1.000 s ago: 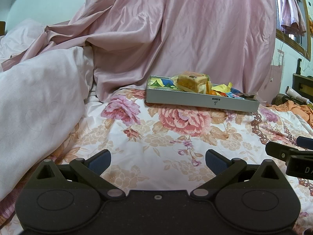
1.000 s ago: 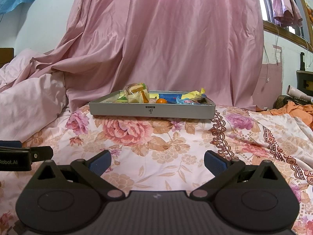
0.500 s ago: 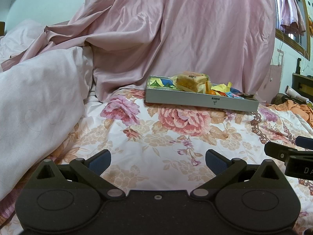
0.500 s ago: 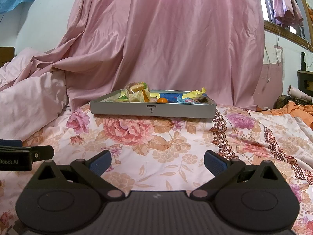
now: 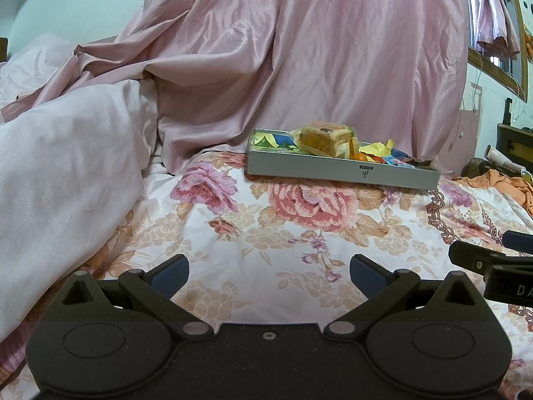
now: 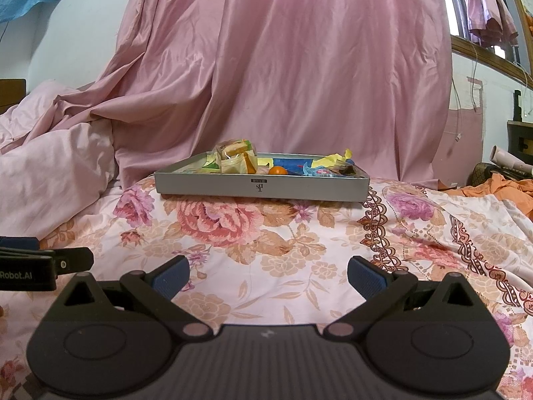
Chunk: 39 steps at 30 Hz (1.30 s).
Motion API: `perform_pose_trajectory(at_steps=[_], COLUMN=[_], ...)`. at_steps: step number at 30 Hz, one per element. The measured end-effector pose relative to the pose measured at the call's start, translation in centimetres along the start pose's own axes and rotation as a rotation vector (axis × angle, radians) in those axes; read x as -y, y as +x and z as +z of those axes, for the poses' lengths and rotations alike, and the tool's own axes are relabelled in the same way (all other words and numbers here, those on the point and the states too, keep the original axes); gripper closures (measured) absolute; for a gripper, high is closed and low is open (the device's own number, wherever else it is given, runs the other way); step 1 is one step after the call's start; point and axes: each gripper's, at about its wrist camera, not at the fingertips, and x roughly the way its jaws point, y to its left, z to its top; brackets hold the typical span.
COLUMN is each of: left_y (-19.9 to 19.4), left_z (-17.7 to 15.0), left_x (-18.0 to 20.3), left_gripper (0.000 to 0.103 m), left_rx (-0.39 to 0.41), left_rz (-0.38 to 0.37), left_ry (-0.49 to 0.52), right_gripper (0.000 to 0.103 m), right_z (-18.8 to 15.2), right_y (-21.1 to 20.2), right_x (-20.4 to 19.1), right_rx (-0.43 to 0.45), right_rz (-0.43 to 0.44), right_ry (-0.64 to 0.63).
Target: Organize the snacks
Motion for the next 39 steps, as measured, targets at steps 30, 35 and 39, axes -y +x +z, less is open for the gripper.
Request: perform_pose_trajectory(at_steps=[30,35,39], left_y=[-0.3,-0.2,-0.3], left_z=[0.7,0.7,0.6], left_x=[0.7,0.7,0.6], left_gripper=[0.001,0.001,0.001], left_rx=[-0.023,-0.019,-0.018], left_rz=[0.021,0.021,0.024], left_ry=[-0.042,-0.04,-0.039], right_gripper=[0.0,0.0,0.0], right_z=[0.0,0.0,0.0], right_y=[0.0,0.0,0.0], right_x=[-0.2,-0.2,-0.3], right_rx=[-0.001,-0.002,-0.002], right_rz=[-0.001,-0.001,-0.002], right_ry=[-0.002,-0.003,-0.003])
